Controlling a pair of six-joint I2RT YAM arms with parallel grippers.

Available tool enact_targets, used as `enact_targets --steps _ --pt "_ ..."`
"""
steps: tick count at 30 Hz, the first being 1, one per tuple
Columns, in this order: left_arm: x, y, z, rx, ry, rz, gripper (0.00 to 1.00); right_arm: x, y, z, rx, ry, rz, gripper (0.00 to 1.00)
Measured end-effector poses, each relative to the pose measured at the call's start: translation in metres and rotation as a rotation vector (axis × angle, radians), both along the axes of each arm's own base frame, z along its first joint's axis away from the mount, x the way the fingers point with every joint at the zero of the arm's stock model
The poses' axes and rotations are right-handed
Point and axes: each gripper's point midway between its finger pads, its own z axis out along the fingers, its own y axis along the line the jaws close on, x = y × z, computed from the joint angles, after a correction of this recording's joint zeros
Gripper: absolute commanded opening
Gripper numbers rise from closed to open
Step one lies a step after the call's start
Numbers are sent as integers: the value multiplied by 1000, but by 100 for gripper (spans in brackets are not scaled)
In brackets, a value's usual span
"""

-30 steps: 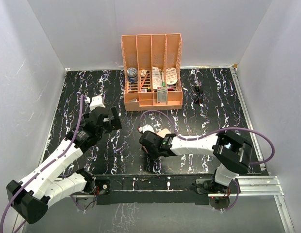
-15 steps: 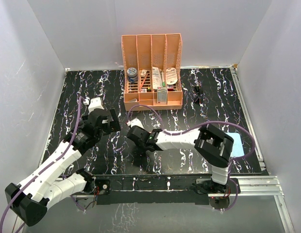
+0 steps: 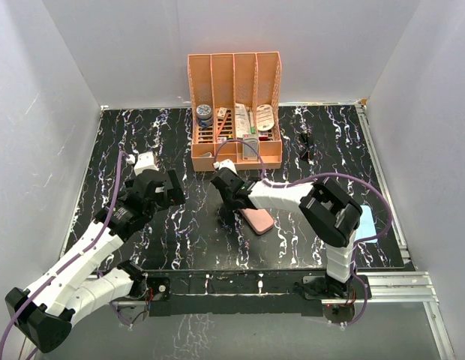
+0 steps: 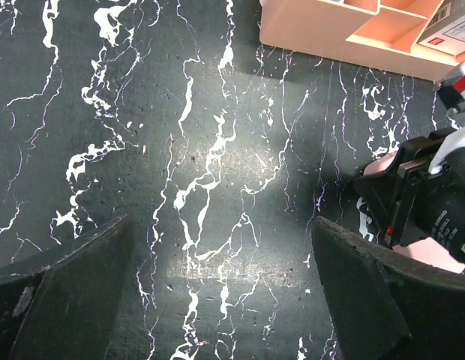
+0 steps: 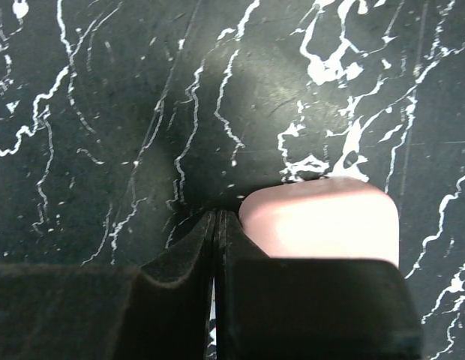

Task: Organize the sunglasses
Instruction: Pick up the sunglasses case from the center of the board.

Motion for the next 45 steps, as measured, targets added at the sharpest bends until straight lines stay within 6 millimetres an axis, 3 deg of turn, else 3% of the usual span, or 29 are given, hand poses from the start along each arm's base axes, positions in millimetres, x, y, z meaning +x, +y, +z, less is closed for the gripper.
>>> enact_targets --steps 17,20,25,33,35,39,45 --pt "-1 -2 -3 -1 12 -9 99 31 -28 2 -6 3 -44 0" --pt "-1 -3 -5 1 22 -14 99 29 -26 2 3 12 -32 11" --pt "0 -5 -11 10 43 -16 99 24 -18 24 55 1 -2 42" --pt "4 -8 -30 -16 91 47 99 18 -10 86 142 -61 13 59" --pt "3 -9 -41 -25 110 65 99 15 -15 89 130 -56 2 59" --pt "0 -9 -62 -30 150 96 99 5 -28 84 81 -15 -17 70" --pt "6 -12 -61 -59 128 120 99 -11 -49 74 -3 58 -48 75"
